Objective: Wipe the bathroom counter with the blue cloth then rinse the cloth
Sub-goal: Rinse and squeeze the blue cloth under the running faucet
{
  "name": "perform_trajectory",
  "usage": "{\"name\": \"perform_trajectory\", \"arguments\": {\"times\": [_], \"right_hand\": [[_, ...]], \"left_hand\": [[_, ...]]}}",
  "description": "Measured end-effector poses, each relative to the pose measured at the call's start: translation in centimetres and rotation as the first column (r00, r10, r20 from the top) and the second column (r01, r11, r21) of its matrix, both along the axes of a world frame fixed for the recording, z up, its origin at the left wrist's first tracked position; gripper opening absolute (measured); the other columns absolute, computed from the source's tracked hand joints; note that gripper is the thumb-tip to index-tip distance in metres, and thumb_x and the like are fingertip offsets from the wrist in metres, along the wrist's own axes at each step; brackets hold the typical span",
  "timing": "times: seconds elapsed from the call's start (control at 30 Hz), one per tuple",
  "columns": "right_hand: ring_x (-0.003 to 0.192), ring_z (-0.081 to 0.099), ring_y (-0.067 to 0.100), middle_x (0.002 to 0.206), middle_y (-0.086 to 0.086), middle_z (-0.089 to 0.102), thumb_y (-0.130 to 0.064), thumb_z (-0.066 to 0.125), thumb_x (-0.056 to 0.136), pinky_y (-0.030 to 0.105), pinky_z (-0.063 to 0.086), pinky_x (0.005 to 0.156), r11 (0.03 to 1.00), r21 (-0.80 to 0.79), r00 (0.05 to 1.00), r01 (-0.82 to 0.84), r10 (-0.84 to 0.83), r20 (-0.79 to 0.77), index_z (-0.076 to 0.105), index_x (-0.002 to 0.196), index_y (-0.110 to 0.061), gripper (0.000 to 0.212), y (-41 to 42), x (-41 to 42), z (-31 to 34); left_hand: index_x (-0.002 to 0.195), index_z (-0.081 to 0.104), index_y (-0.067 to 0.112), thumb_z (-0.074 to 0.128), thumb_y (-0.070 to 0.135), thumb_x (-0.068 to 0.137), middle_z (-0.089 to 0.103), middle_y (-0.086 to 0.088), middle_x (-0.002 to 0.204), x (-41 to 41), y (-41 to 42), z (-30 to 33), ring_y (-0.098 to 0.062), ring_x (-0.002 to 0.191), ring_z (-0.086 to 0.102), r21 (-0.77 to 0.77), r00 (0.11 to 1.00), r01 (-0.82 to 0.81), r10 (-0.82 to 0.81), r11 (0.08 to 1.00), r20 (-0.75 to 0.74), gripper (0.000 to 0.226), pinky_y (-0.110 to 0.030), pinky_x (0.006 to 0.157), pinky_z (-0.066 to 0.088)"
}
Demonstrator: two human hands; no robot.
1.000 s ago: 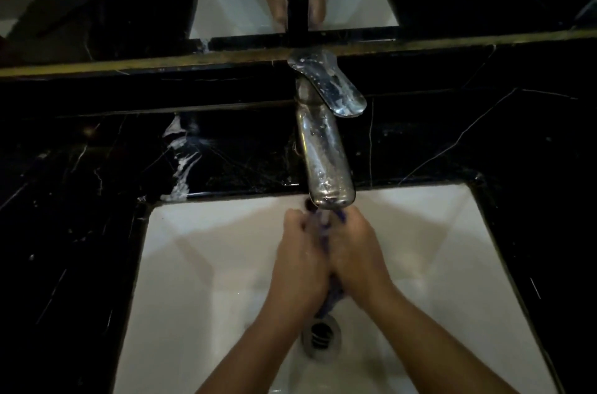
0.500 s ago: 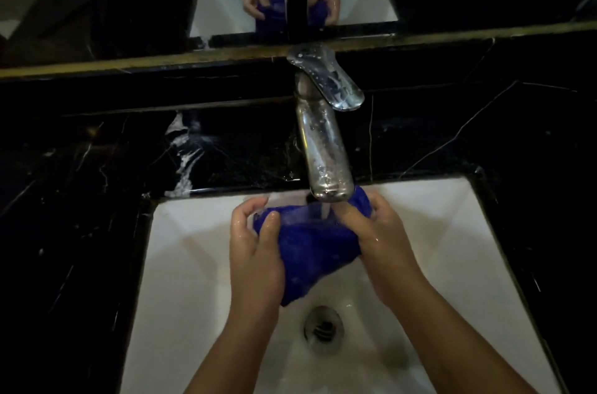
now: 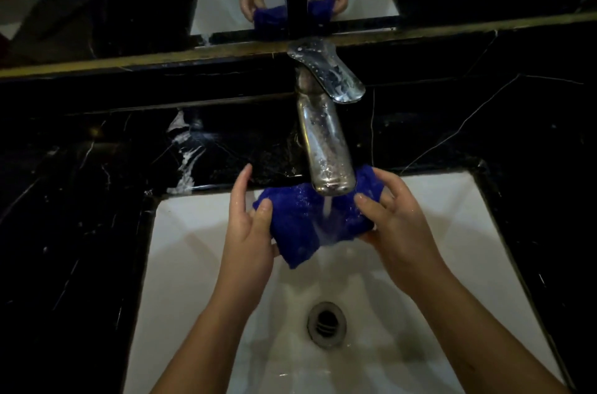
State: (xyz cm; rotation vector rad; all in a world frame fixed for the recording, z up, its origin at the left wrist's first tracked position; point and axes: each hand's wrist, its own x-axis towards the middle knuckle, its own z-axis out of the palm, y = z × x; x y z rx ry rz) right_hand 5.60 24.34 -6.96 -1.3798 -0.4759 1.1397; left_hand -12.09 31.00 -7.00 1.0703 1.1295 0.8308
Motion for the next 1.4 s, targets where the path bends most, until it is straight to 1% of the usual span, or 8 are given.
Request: {"name": "perform_trajectory", "arguments": {"times": [0.17,0.37,0.53,0.63,0.8,1.07,1.2,1.4], "right_hand": [[0.097,0.075,0.017,0.118,-0.003,0.071,-0.009,0.057,0.101,0.032,0.062,0.064,1.0,0.001,0.992,-0.016,0.016,0.125,0.05,0.134,-0.026,0.038,0.8,-1.0,0.5],[0.098,0.074,0.014,0.113,-0.008,0.073,-0.009,0.06,0.099,0.043,0.064,0.077,1.0,-0.007,0.966,0.024,-0.021,0.259,0.054,0.129,-0.026,0.035,0.9,-1.4,0.2],[0.092,0.074,0.012,0.107,-0.007,0.074,-0.006,0.063,0.097,0.031,0.063,0.071,1.0,0.003,0.959,0.014,-0.014,0.282,0.056,0.123,-0.026,0.034,0.9,-1.0,0.1],[0.089,0.073,0.007,0.1,-0.01,0.074,-0.001,0.061,0.096,0.021,0.058,0.066,0.999,0.021,0.971,0.049,-0.053,0.232,0.057,0.124,-0.025,0.037,1.0,-0.3,0.2],[0.087,0.074,0.01,0.1,-0.008,0.075,0.003,0.054,0.099,0.022,0.058,0.066,0.998,0.007,0.983,0.056,-0.056,0.176,0.056,0.123,-0.027,0.038,0.3,0.5,0.4],[0.09,0.074,0.016,0.102,0.001,0.077,0.001,0.056,0.097,0.03,0.056,0.078,0.996,-0.019,0.971,0.082,-0.075,0.227,0.056,0.121,-0.034,0.042,-1.6,1.9,0.7],[0.081,0.074,0.014,0.094,0.0,0.077,0.003,0.062,0.093,0.024,0.059,0.066,0.992,0.043,0.955,0.122,-0.129,0.265,0.058,0.114,-0.027,0.037,-1.4,-0.1,1.6],[0.083,0.074,0.007,0.097,-0.002,0.077,-0.012,0.07,0.093,0.019,0.057,0.066,0.992,0.122,0.929,0.041,-0.083,0.361,0.055,0.121,-0.023,0.033,-0.7,-4.9,2.5]], "left_hand": [[0.139,0.039,0.064,0.037,0.018,0.111,0.06,-0.004,0.079,0.3,0.7,-0.6,-0.015,0.061,0.056,0.065,0.997,-0.037,0.042,0.997,-0.065,0.053,-0.033,0.062,0.055],[0.138,0.042,0.062,0.039,0.018,0.11,0.052,-0.013,0.079,0.6,1.1,-0.9,-0.026,0.063,0.044,0.089,0.989,-0.124,0.13,0.988,-0.068,0.053,-0.043,0.067,0.05],[0.139,0.041,0.063,0.041,0.018,0.11,0.063,-0.014,0.108,0.3,1.3,-0.5,-0.014,0.064,0.058,0.142,0.99,-0.109,0.12,0.984,-0.071,0.053,-0.035,0.064,0.058],[0.138,0.04,0.067,0.042,0.025,0.109,0.057,-0.02,0.138,0.2,0.9,-0.3,-0.026,0.099,0.066,0.173,0.991,-0.064,0.082,0.983,-0.103,0.051,-0.047,0.088,0.059],[0.142,0.035,0.058,0.039,0.016,0.109,0.067,-0.011,0.086,0.5,-0.5,0.5,-0.024,0.075,0.071,0.093,0.999,-0.011,0.015,0.996,-0.038,0.053,-0.036,0.071,0.063],[0.147,0.03,0.047,0.043,0.017,0.107,0.079,0.013,0.094,2.2,-1.7,0.2,-0.009,0.096,0.074,0.003,0.999,0.046,-0.046,0.999,0.016,0.052,-0.031,0.091,0.059],[0.149,0.03,0.049,0.051,0.022,0.105,0.076,0.002,0.087,1.7,-2.3,-0.4,-0.008,0.086,0.073,0.04,0.974,0.002,0.007,0.999,-0.227,0.055,-0.03,0.08,0.061],[0.145,0.031,0.041,0.06,0.046,0.095,0.043,0.002,0.128,2.1,-4.4,1.8,-0.017,0.107,0.059,0.176,0.88,-0.116,0.183,0.978,-0.439,0.059,-0.034,0.088,0.054]]}}
